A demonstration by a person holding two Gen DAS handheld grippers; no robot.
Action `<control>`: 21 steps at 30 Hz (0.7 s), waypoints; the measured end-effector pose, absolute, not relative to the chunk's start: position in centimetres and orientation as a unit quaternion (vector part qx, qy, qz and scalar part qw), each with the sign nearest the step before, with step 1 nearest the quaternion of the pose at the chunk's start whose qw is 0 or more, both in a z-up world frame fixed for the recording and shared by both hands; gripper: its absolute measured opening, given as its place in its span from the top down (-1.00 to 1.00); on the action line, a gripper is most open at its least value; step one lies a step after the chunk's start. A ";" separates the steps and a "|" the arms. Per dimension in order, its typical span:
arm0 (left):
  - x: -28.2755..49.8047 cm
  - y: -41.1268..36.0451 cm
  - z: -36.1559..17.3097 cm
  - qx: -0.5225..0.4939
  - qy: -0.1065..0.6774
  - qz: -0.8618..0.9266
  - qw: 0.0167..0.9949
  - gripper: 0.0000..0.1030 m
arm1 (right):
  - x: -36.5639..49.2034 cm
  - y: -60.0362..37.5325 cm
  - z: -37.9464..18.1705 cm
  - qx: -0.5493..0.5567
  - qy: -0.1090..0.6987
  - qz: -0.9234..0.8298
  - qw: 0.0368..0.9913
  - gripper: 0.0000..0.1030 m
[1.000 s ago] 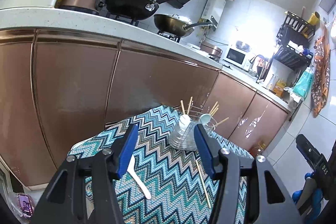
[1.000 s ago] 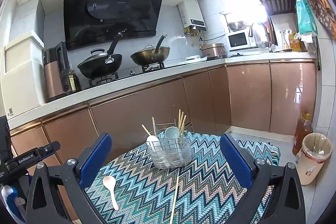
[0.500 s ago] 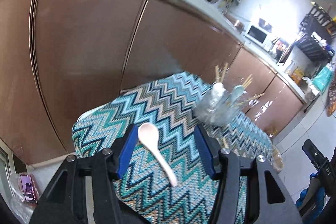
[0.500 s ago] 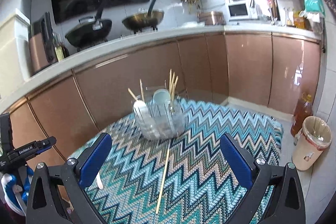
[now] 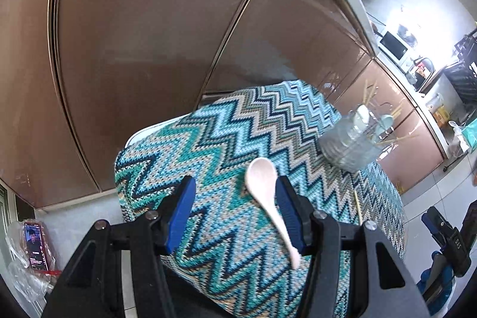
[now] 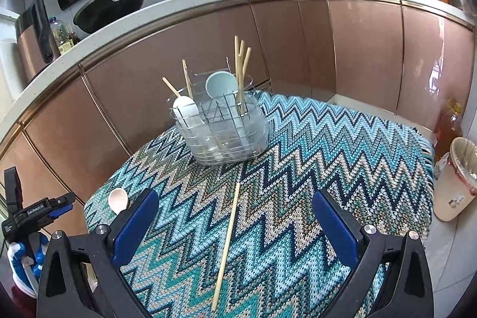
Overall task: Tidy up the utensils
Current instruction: 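Grasp the pale pink spoon with the left tool while the right tool grasps the last chopstick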
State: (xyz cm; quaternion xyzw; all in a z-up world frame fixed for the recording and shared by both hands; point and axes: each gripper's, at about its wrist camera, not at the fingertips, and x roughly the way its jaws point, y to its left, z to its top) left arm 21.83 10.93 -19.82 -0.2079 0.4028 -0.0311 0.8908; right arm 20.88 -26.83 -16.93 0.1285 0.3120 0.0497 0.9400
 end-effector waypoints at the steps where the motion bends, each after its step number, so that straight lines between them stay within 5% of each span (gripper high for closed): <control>1: 22.0 11.1 -20.1 -0.208 0.405 -0.034 0.890 -0.04 | 21.2 -27.0 -17.1 0.129 0.315 0.051 0.939 -1.00; 10: 22.8 12.4 -22.5 -0.227 0.426 -0.087 0.872 -0.04 | 24.3 -28.5 -19.5 0.138 0.349 0.083 0.923 -0.79; 21: 27.2 7.9 -24.2 -0.212 0.464 -0.152 0.846 -0.01 | 29.2 -28.9 -22.6 0.152 0.395 0.151 0.893 -0.06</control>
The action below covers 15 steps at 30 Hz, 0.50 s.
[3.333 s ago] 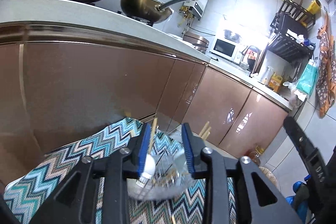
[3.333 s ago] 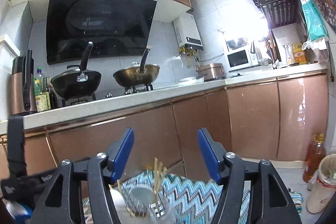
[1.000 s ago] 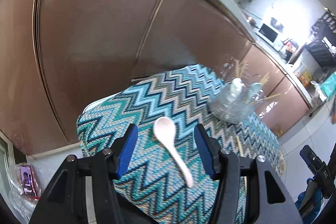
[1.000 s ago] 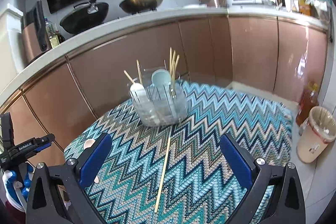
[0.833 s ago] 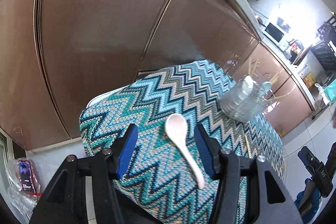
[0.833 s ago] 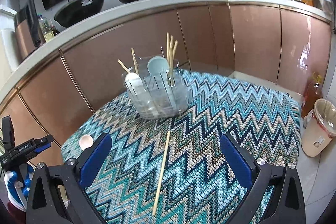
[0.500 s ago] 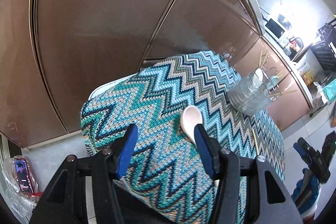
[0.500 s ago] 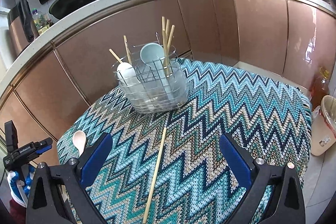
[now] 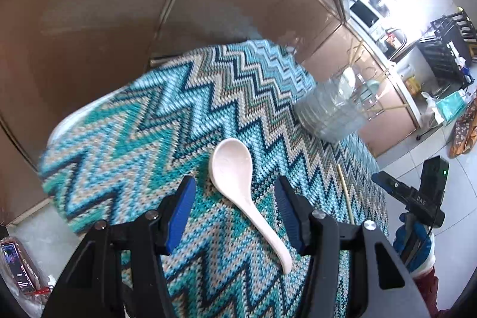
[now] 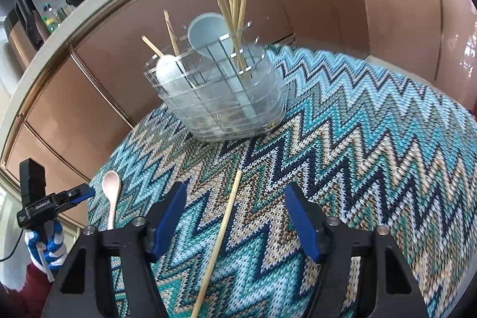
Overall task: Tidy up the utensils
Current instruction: 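Grasp the pale pink spoon with the left tool while the right tool grasps the last chopstick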
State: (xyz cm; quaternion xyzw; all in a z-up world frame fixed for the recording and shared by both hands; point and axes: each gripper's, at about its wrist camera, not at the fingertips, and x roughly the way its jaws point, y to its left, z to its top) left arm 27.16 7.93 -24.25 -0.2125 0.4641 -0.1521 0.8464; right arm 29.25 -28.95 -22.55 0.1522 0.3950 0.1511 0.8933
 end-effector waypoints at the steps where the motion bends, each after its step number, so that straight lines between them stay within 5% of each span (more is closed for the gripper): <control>1: 27.3 7.8 -24.5 -0.211 0.468 -0.152 0.845 -0.01 | 29.9 -28.8 -22.9 0.153 0.408 0.160 0.886 0.01; 6: 28.6 7.4 -25.4 -0.215 0.486 -0.159 0.832 0.07 | 32.2 -27.3 -24.0 0.121 0.462 0.172 0.862 0.30; 15: 30.5 6.6 -25.9 -0.191 0.517 -0.167 0.817 0.41 | 35.4 -24.0 -25.9 0.066 0.532 0.165 0.828 0.55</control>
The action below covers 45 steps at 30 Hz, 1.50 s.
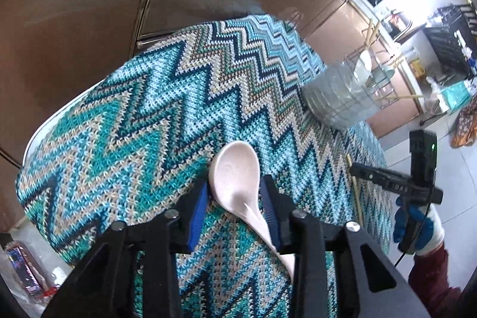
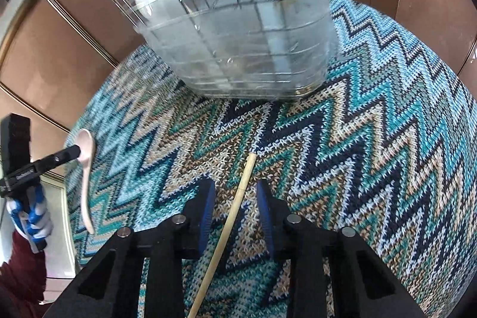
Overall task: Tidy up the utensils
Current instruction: 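Grasp the pale pink spoon with the left tool while the right tool grasps the last chopstick, then carry the pink spoon over the basket with the left tool while the right tool carries its chopstick there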
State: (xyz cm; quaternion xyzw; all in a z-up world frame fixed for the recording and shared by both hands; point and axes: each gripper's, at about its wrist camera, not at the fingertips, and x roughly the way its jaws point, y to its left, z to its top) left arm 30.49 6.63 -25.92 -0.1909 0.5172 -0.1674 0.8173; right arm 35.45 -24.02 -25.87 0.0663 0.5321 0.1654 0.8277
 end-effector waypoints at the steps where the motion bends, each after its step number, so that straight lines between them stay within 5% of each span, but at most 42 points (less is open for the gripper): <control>1: 30.5 6.6 -26.0 -0.187 0.522 -0.166 0.815 0.43 | 35.6 -23.8 -25.9 0.063 0.537 0.165 0.825 0.56; 11: 31.8 5.9 -26.4 -0.151 0.555 -0.143 0.805 0.76 | 36.4 -24.1 -26.3 0.058 0.570 0.173 0.802 0.75; 31: 29.4 5.2 -23.3 -0.121 0.508 -0.112 0.845 0.83 | 35.2 -21.0 -25.1 0.054 0.558 0.182 0.808 0.88; 45: 25.3 4.1 -18.2 -0.105 0.439 -0.110 0.886 0.87 | 27.9 -21.0 -17.7 0.057 0.429 0.200 0.879 0.88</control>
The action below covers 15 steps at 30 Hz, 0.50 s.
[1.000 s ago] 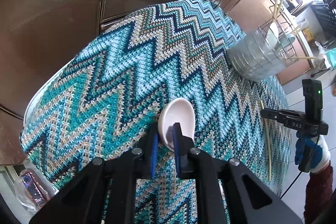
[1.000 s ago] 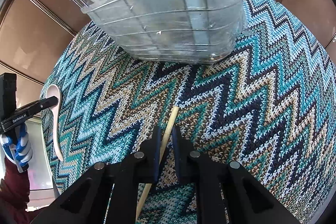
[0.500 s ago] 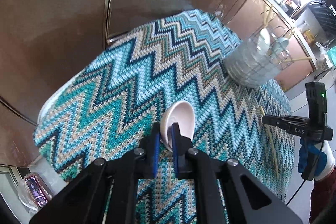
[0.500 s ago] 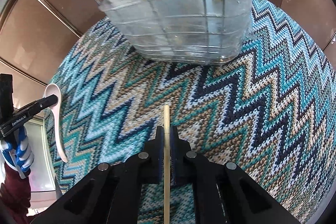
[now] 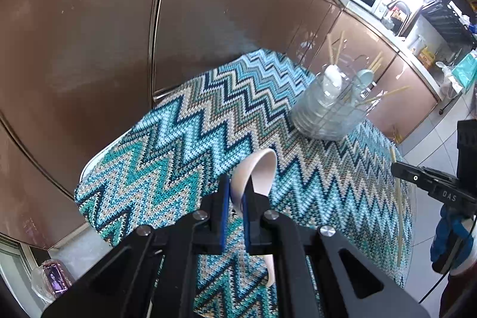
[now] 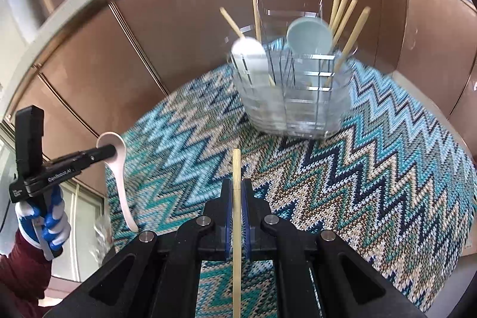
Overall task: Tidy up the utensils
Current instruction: 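Carry the pink spoon over the basket with the left tool while the right tool carries its chopstick there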
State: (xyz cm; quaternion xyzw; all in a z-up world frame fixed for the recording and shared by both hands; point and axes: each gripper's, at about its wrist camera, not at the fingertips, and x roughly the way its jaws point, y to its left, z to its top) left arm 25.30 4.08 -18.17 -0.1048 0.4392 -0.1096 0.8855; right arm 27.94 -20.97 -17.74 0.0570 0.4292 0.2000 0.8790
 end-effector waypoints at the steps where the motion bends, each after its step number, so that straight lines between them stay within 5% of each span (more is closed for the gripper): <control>1: 25.0 4.2 -17.9 -0.106 0.436 -0.111 0.887 0.87 | 27.6 -21.0 -17.4 0.057 0.425 0.198 0.881 0.88; 15: 21.6 3.7 -14.1 -0.122 0.389 -0.122 0.905 0.87 | 22.5 -20.7 -13.3 0.059 0.361 0.187 0.912 0.88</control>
